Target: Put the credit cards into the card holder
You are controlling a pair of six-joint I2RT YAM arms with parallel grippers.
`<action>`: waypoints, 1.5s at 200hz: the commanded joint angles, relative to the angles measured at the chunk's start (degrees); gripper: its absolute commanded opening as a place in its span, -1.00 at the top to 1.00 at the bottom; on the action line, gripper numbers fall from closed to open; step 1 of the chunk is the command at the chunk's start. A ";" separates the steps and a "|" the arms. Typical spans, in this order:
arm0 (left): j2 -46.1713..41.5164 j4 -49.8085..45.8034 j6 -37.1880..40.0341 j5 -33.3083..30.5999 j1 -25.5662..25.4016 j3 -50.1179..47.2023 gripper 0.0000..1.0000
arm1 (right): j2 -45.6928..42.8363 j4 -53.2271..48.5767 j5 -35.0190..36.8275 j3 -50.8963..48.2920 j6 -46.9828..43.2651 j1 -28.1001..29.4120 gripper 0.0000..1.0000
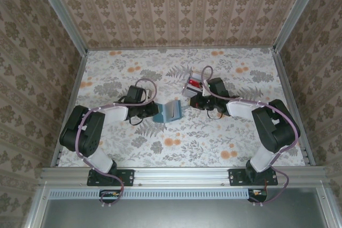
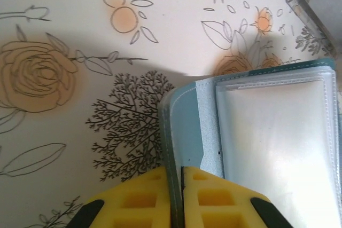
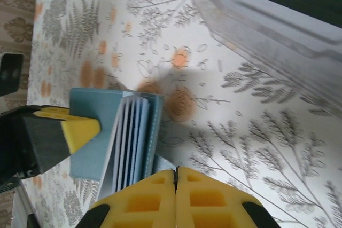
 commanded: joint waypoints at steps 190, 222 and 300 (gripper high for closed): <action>-3.39 0.30 -1.24 0.43 -1.10 0.26 0.90 | 6.83 -14.88 -4.65 12.59 -4.34 8.09 0.34; -2.84 1.02 -1.74 0.18 -2.99 0.07 0.90 | 10.15 -15.64 -3.41 14.82 -5.14 9.00 0.34; -2.68 -0.79 -2.03 -1.75 -3.40 0.43 0.90 | 9.31 -21.41 4.98 15.63 -9.11 8.98 0.34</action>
